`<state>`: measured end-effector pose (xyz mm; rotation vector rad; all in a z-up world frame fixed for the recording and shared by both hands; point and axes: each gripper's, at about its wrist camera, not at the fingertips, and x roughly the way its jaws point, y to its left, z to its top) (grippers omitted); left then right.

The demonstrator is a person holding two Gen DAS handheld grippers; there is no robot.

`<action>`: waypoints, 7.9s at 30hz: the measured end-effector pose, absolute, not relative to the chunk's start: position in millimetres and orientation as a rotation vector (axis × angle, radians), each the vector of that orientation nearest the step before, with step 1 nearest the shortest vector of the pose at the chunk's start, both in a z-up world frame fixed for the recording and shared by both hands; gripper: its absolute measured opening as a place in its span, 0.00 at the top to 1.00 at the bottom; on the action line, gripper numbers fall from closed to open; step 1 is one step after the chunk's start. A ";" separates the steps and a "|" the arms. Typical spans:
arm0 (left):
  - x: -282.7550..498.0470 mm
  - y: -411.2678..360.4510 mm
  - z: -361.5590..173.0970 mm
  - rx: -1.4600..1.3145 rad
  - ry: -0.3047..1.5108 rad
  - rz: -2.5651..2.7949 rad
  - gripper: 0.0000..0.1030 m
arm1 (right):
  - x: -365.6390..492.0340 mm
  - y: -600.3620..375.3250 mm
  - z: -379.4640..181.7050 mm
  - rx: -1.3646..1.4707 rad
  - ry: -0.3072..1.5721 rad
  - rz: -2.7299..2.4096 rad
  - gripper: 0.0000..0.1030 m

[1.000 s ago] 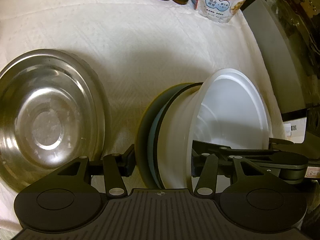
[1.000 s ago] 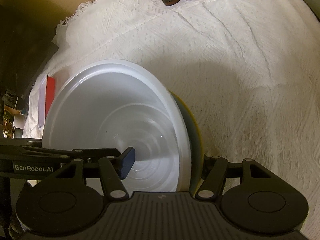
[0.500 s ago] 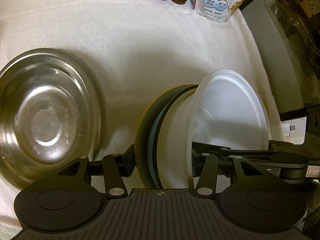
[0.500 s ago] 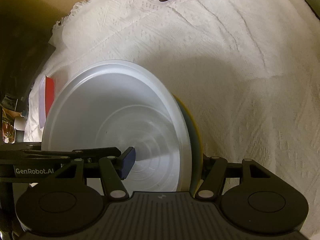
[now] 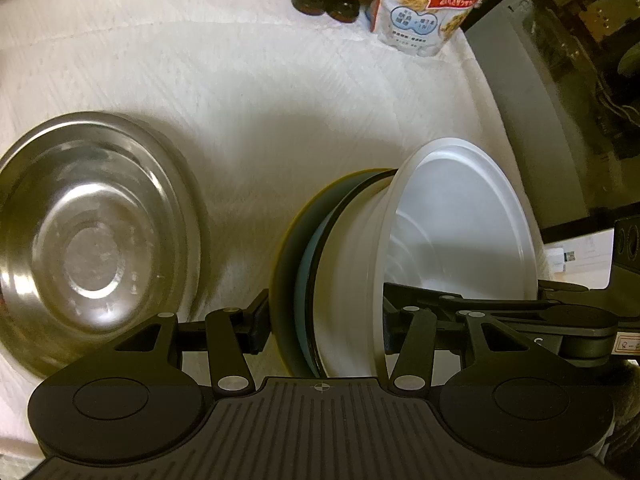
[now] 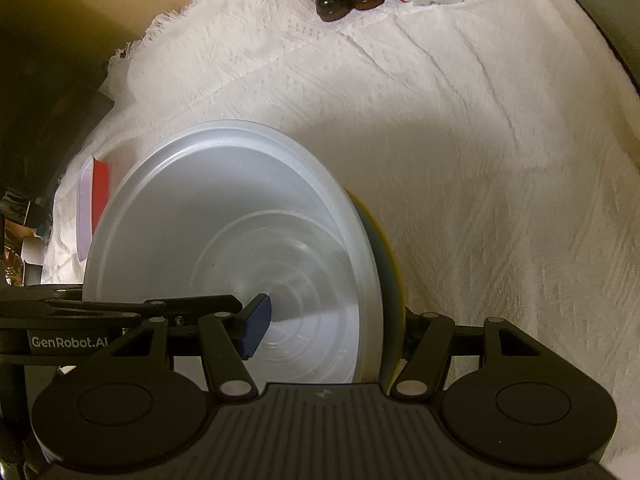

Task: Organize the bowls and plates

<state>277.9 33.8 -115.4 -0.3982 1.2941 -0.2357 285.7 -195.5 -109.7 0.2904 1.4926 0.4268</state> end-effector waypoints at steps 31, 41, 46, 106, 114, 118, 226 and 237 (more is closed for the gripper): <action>237.5 216.2 -107.5 -0.551 1.227 -0.023 0.49 | 296.9 -2.7 -101.8 0.131 1.506 0.650 0.40; 242.0 225.0 -120.6 -0.535 1.250 -0.017 0.53 | 299.3 16.1 -116.5 0.089 1.507 0.665 0.39; 241.6 226.9 -120.1 -0.521 1.253 -0.018 0.58 | 291.0 19.3 -112.5 -0.007 1.435 0.651 0.37; 201.2 231.0 -74.1 -0.562 0.989 0.031 0.79 | 253.6 -10.1 -58.5 -0.109 1.184 0.588 0.60; 189.6 217.9 -79.1 -0.489 0.952 0.026 0.82 | 240.9 -3.7 -49.4 -0.202 1.091 0.536 0.45; 188.4 215.1 -79.3 -0.457 0.949 0.032 0.85 | 232.9 0.3 -44.1 -0.251 1.002 0.487 0.39; 211.4 418.6 -145.3 -0.543 0.969 0.219 0.83 | 289.2 263.8 -145.0 -0.110 1.441 0.412 0.75; 177.0 387.7 -72.5 -0.543 0.857 0.122 0.81 | 261.2 229.5 -75.1 -0.099 1.308 0.568 0.81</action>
